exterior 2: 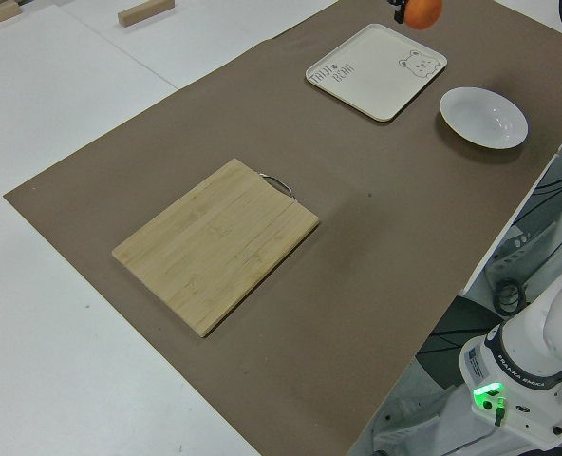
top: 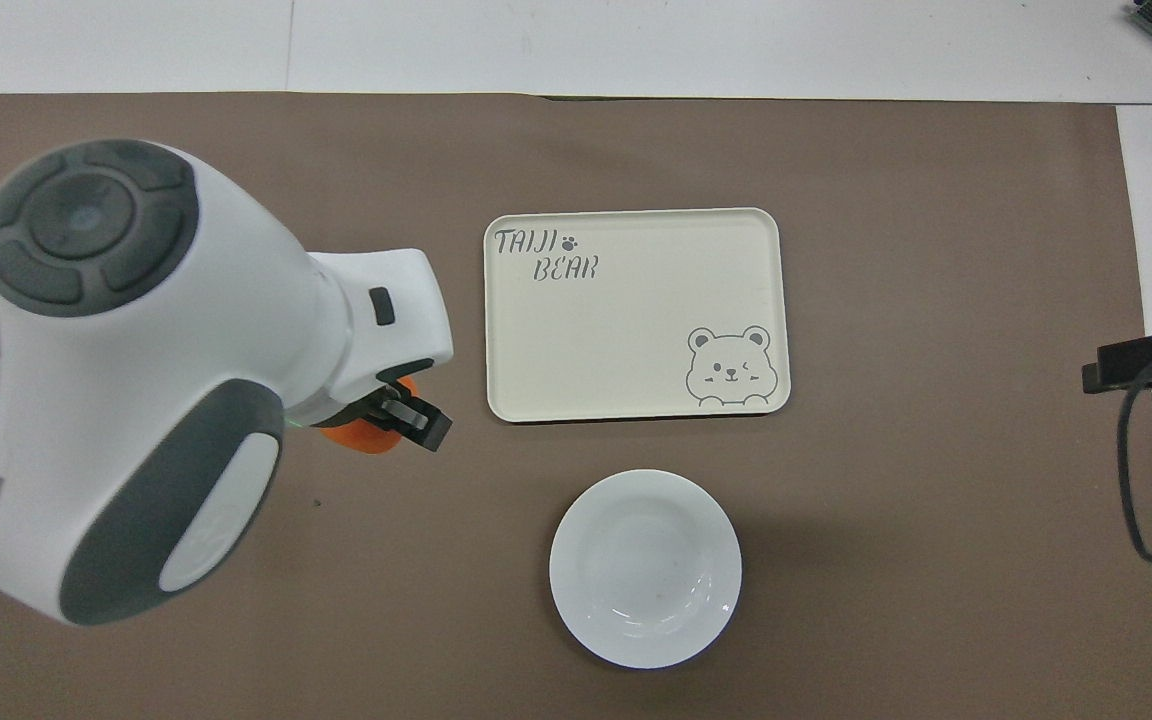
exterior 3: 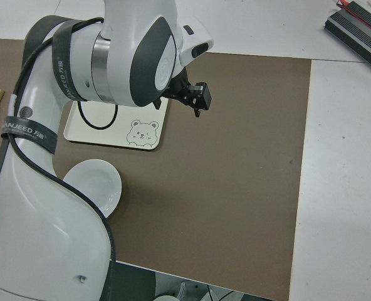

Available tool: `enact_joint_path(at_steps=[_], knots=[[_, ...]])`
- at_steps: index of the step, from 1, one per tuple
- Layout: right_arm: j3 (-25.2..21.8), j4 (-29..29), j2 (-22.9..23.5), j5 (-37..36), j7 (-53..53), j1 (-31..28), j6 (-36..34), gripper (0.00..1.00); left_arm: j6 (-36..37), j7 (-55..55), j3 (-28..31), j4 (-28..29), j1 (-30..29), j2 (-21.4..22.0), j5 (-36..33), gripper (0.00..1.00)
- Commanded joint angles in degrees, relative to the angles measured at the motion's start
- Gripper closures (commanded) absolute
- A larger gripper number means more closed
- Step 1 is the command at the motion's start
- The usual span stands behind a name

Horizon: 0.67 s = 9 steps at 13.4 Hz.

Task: Place orange and plate with both arms
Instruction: 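Carry the orange ball with the left gripper over the white plate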

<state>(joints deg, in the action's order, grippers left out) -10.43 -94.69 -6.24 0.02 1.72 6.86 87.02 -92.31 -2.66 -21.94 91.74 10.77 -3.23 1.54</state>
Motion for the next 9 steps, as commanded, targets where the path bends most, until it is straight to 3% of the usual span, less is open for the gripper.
enact_joint_path(at_steps=[1,4,9], knots=[[0.41,-1.63,-1.14,0.24,0.57,-0.71,1.13,0.00,-6.20,-0.85,0.76,5.10,5.04,0.68,0.48,1.00],[0.41,-1.63,-1.14,0.24,0.57,-0.71,1.13,0.00,-10.50,-0.85,0.76,8.79,9.87,0.07,0.31,1.00],[0.41,-1.72,-1.14,0.24,0.57,-0.80,1.04,0.00,-27.72,-0.85,0.67,21.45,16.21,-0.90,0.31,1.00]])
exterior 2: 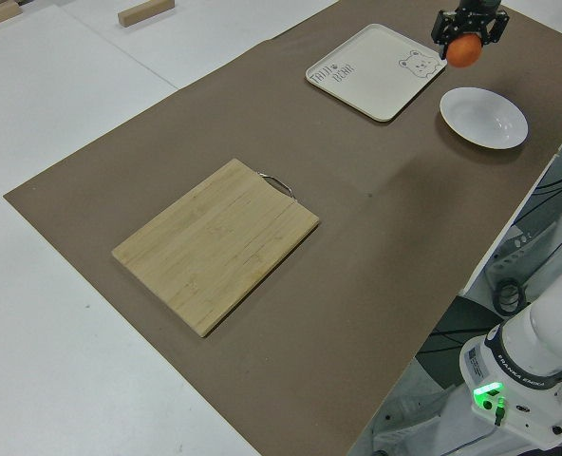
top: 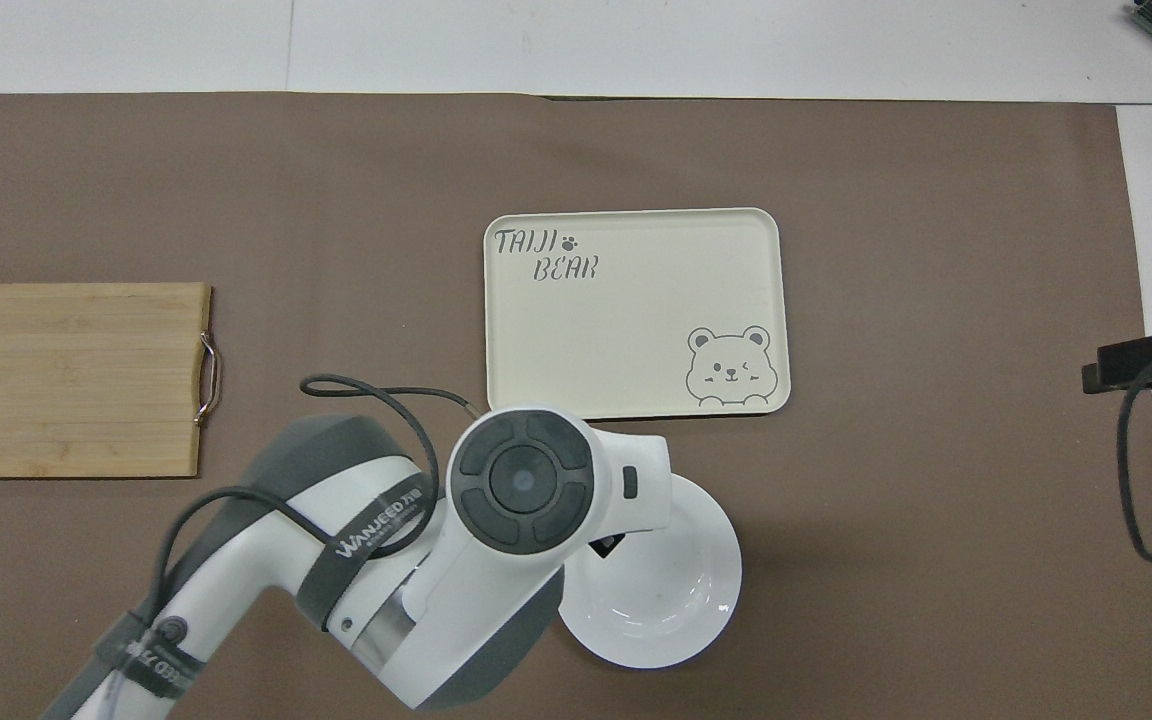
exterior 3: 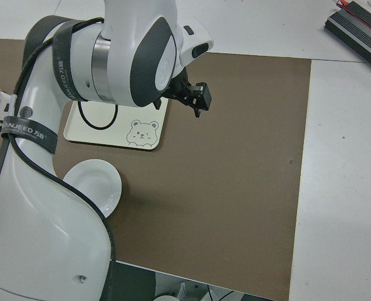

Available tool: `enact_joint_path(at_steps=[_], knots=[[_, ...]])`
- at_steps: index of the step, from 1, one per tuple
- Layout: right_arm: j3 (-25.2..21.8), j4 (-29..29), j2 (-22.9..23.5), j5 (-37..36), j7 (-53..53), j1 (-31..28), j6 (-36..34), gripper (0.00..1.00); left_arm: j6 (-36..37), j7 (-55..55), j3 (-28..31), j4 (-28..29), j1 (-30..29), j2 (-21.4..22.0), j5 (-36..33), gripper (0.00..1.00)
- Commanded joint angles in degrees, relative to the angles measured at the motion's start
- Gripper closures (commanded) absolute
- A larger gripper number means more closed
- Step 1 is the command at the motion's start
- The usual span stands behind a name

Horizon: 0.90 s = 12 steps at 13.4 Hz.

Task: Place orange and plate with both arms
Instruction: 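Carry the orange ball with the left gripper over the white plate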

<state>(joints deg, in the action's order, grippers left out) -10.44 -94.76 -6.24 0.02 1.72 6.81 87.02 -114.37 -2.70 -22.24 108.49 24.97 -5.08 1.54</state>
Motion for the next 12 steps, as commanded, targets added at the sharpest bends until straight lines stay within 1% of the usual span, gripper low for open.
enact_joint_path(at_steps=[1,4,6,7,9,11,12], knots=[[0.33,-1.65,-1.14,0.24,0.40,-0.66,1.13,0.00,-8.30,-0.81,1.06,6.11,2.54,0.87,0.30,1.00],[0.33,-2.36,-1.41,0.24,0.22,-0.66,1.39,0.00,-13.75,-0.73,1.06,7.79,4.56,-1.41,0.30,1.00],[0.33,-2.36,-1.41,0.24,0.31,-0.31,1.22,0.00,-16.14,-0.73,1.06,8.58,5.00,-2.73,0.22,1.00],[0.33,-2.27,-1.41,0.24,0.22,-0.31,1.22,0.00,-16.84,-0.55,1.06,8.67,6.66,-2.91,0.30,1.00],[0.33,-1.56,-1.23,0.77,0.13,-0.48,0.43,0.00,-19.47,0.15,1.06,8.67,7.11,-5.19,0.13,1.00],[0.42,-1.48,-1.14,0.42,-0.13,-0.13,0.43,0.00,-22.20,3.04,1.24,9.20,9.38,-7.04,-0.31,1.00],[0.50,-1.65,-1.23,-0.01,-2.22,0.04,0.69,0.00,-22.73,3.75,1.24,9.20,9.83,-8.09,-1.62,0.96]])
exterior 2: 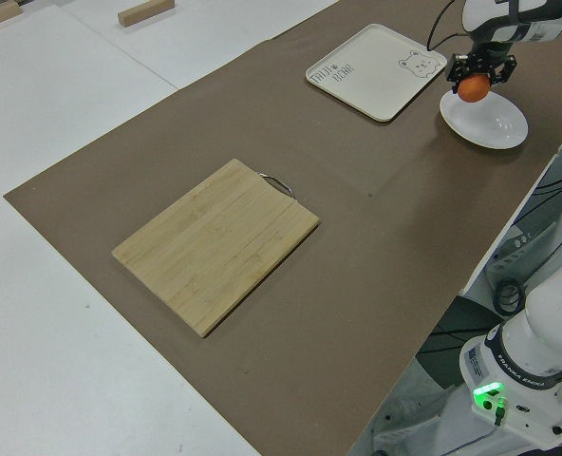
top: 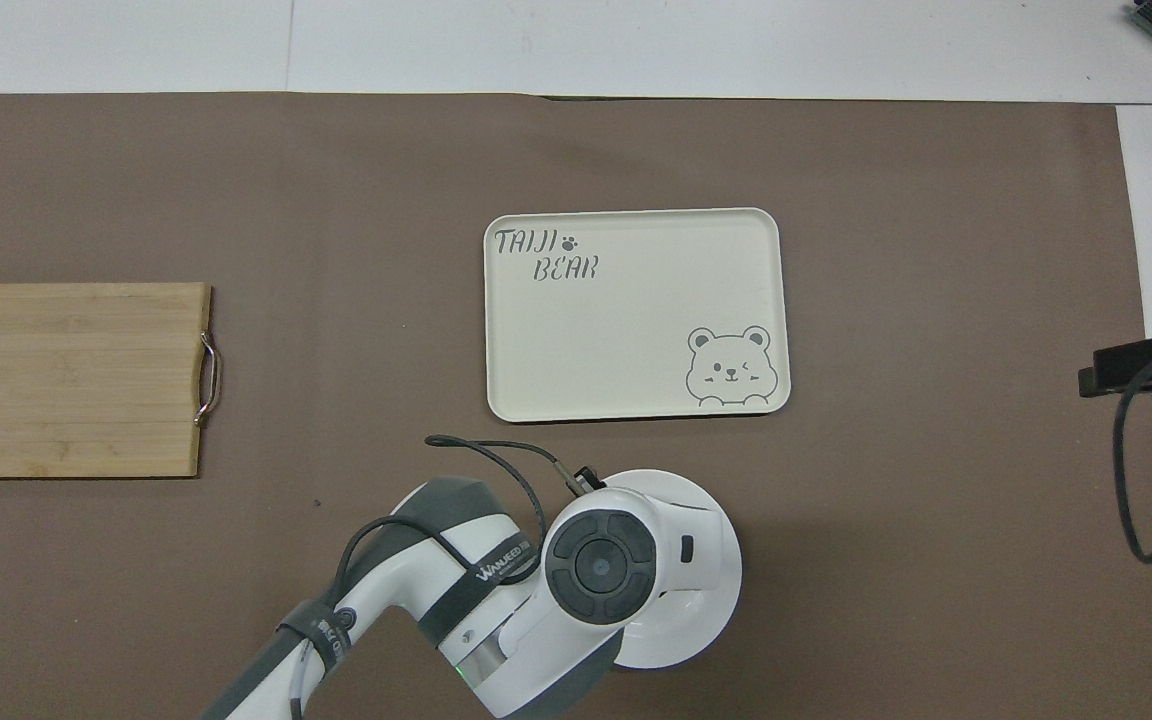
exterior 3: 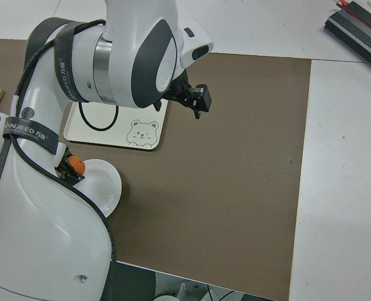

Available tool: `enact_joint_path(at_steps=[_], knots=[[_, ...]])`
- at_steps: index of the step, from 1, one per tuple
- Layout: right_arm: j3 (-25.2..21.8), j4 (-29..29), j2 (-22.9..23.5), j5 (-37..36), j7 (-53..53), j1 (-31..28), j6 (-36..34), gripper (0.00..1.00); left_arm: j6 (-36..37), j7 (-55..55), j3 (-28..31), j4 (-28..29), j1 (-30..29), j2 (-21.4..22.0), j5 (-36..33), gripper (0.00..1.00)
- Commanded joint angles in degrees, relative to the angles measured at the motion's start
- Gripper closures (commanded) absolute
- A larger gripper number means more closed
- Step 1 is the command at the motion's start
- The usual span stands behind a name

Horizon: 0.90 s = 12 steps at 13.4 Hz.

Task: Place orange and plate with both arms
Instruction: 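Carry the orange ball with the left gripper over the white plate, then open the left gripper to drop the orange onto the plate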

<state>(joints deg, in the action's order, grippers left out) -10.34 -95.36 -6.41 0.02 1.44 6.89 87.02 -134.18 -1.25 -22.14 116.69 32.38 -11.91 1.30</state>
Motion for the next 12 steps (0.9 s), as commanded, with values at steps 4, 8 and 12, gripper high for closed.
enact_joint_path(at_steps=[4,8,12], knots=[[0.32,-0.88,-0.45,0.85,-7.60,-0.82,4.03,0.00,-4.77,3.54,1.13,1.17,3.65,-3.12,-5.87,0.00],[-0.03,-0.36,-0.01,1.82,-3.90,-1.09,4.47,0.00,-3.02,4.33,1.13,0.65,2.61,-0.93,-5.87,0.00],[-0.12,-0.09,0.25,1.47,-3.81,-1.09,4.12,0.00,7.50,3.80,1.40,-2.77,-2.92,3.20,-5.61,0.00]])
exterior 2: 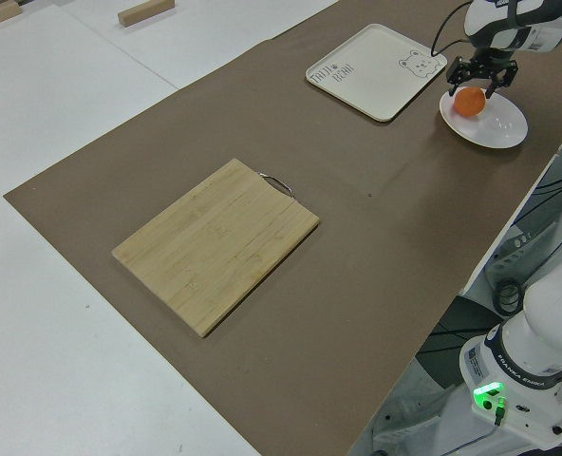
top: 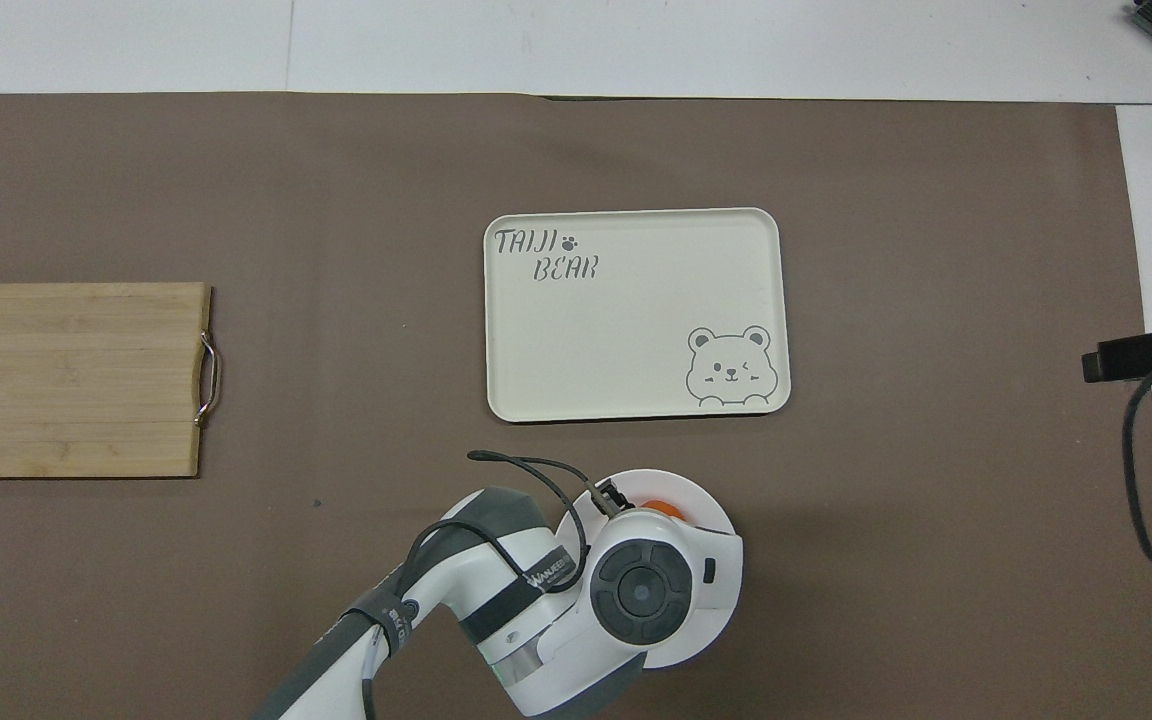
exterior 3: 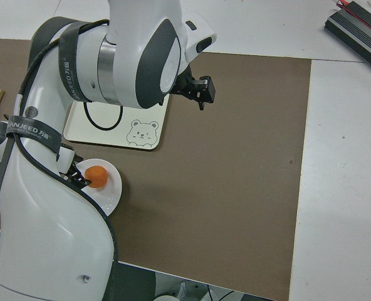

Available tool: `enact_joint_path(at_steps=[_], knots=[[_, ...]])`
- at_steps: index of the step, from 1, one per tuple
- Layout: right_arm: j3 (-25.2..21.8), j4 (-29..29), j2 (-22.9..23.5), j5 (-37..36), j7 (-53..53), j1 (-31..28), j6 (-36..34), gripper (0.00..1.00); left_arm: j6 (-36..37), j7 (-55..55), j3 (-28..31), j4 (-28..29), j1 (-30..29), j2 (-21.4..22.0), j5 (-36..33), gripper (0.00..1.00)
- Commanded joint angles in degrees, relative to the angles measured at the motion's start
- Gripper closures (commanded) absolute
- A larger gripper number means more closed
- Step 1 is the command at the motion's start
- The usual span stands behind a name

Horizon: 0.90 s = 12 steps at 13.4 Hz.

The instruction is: Place orange and plate with both arms

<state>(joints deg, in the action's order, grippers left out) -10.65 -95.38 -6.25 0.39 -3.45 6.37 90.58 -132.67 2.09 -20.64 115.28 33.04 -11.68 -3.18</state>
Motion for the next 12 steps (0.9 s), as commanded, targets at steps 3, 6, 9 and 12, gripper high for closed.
enact_joint_path(at_steps=[3,6,9,12], knots=[[0.20,-0.15,0.01,1.02,1.08,-0.48,0.30,0.00,14.52,0.46,0.07,-6.45,-7.63,3.85,-0.69,0.00],[0.02,-0.07,0.01,0.76,0.99,-0.57,0.21,0.00,17.10,0.46,0.16,-9.36,-14.21,5.69,-0.43,0.00],[0.02,-0.07,0.01,0.40,0.90,-0.83,0.30,0.00,17.19,0.28,0.25,-10.33,-19.66,7.20,-0.43,0.00],[-0.07,0.11,0.18,0.23,0.73,-1.01,0.56,0.00,17.27,0.19,0.51,-11.04,-23.02,8.25,-0.25,0.00]])
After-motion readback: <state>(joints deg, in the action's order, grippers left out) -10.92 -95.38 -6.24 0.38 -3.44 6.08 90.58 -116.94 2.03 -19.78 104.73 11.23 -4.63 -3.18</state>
